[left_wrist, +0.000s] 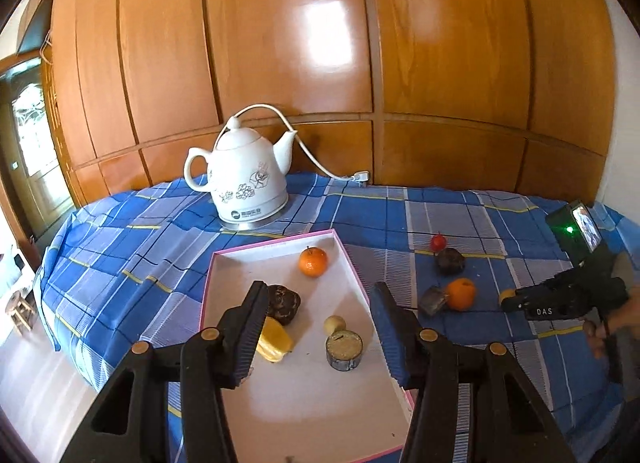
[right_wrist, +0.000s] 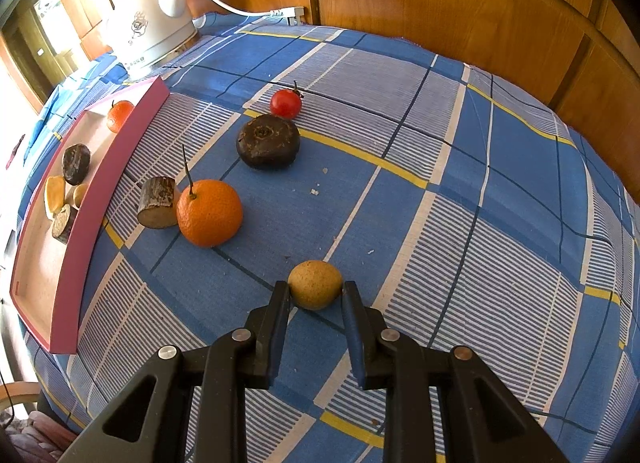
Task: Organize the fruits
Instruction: 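Carry the small brown ball into the tray and release it with the right gripper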
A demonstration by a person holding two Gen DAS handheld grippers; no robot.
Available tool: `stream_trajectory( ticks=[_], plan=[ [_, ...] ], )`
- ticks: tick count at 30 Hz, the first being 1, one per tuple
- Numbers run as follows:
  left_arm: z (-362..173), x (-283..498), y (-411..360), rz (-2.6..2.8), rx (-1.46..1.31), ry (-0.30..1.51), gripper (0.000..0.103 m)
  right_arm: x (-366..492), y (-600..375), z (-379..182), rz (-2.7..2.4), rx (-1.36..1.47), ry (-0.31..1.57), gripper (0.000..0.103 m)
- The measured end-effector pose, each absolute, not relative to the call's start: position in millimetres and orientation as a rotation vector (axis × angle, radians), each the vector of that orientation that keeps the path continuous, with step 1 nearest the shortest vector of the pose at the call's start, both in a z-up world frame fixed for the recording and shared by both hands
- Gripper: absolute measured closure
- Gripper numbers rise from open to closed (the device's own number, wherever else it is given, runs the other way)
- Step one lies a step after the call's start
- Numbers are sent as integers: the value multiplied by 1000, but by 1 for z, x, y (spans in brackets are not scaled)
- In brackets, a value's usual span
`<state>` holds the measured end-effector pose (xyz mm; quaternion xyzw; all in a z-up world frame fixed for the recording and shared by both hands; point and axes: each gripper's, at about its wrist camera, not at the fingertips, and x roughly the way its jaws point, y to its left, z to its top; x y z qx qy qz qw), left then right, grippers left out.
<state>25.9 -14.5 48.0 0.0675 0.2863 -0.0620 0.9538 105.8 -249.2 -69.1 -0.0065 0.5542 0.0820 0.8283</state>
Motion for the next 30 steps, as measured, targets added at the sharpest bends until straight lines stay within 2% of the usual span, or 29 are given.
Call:
stream_trajectory(
  ticks=[13,30],
  plan=[
    [48,20,-18,-140,155,575,50,109,-239,-37,281,99,1096,77],
    [23,30,19,-80,63,663,50,144,-84,-17,565,68,1060,77]
  ],
)
